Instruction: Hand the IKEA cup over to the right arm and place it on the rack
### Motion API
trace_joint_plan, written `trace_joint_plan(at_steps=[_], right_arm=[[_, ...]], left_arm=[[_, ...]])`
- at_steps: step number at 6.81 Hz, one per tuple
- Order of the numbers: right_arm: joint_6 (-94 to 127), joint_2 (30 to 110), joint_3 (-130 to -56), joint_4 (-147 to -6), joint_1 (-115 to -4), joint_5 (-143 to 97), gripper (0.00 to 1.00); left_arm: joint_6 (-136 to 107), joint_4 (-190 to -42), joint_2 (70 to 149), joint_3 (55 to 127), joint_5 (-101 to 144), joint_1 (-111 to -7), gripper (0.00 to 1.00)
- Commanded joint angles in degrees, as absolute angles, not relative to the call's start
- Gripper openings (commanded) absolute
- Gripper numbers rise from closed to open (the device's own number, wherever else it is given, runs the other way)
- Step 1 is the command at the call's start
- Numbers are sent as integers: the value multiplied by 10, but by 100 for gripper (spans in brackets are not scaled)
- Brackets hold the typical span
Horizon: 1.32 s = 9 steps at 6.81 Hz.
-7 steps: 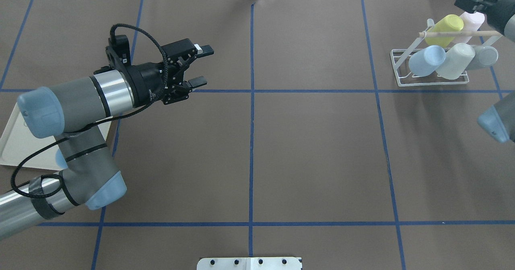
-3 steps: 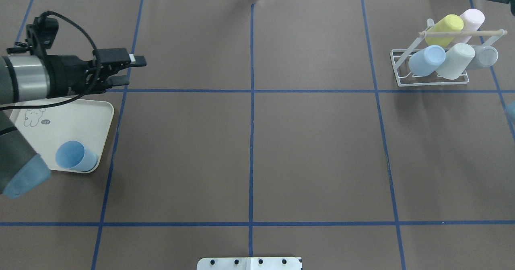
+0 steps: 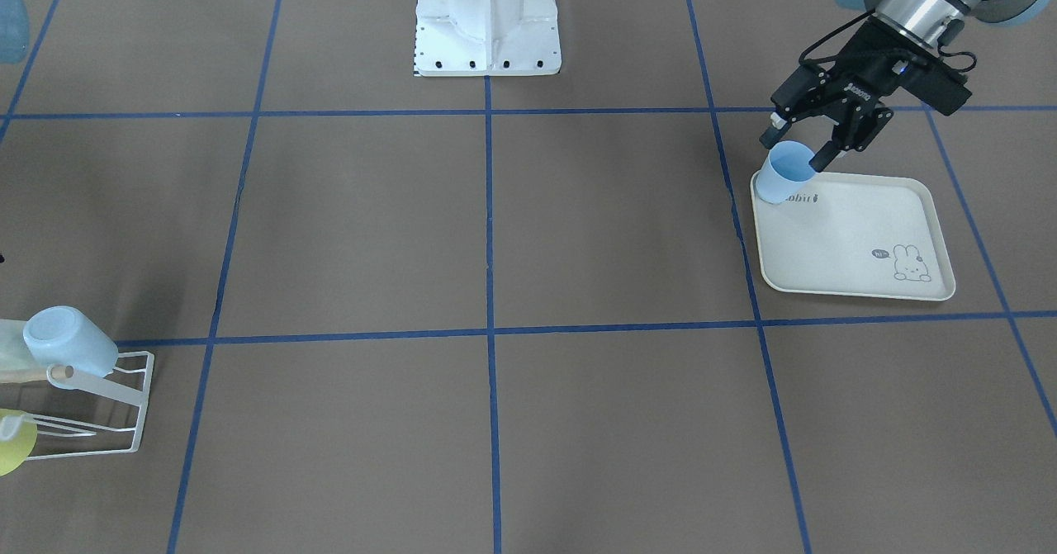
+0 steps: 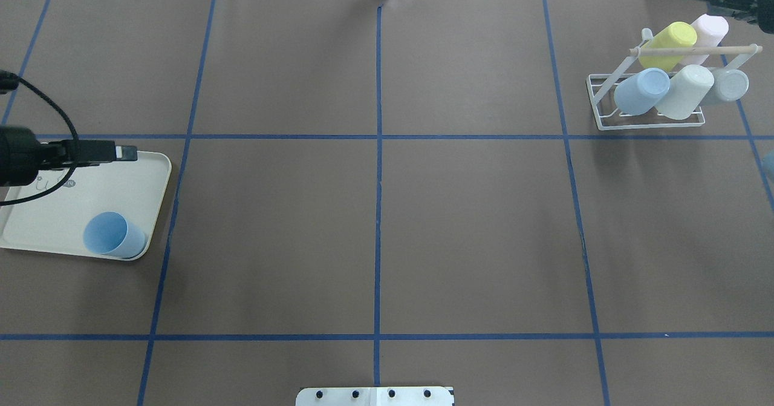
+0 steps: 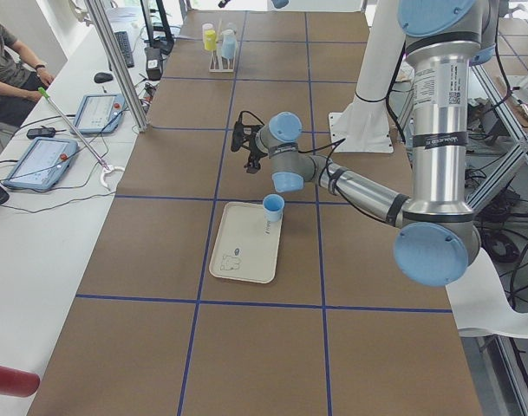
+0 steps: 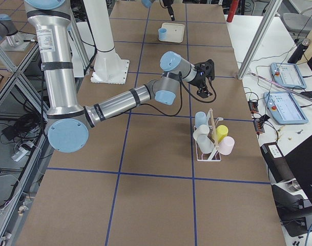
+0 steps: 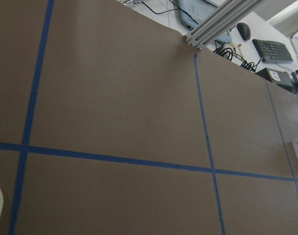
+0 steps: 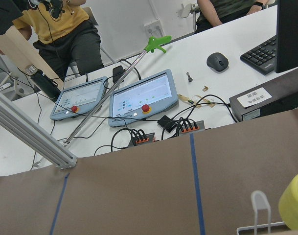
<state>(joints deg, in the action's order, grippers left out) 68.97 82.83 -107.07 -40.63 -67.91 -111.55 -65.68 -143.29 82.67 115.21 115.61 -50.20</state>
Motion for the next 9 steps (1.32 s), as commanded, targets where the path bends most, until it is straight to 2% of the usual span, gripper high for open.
trace_joint_plan(at_steps=[1,5,7,9], right_arm=[[749,819,-1078,-402,-675,-1134,100],[751,819,-1075,-402,-673,-1136,100],[752,818,-1076,-402,-673,-1136,100],[752,819,-1077,-401,-672,-1137,100]], left_arm=[[-494,-1302,793,1188,1160,-511,100],[-402,-1208,795,1173,1157,-491,100],[-393,-1208,800,1140,1156,-458,99],[-394,-1208,800,1137,1156,-440,99]])
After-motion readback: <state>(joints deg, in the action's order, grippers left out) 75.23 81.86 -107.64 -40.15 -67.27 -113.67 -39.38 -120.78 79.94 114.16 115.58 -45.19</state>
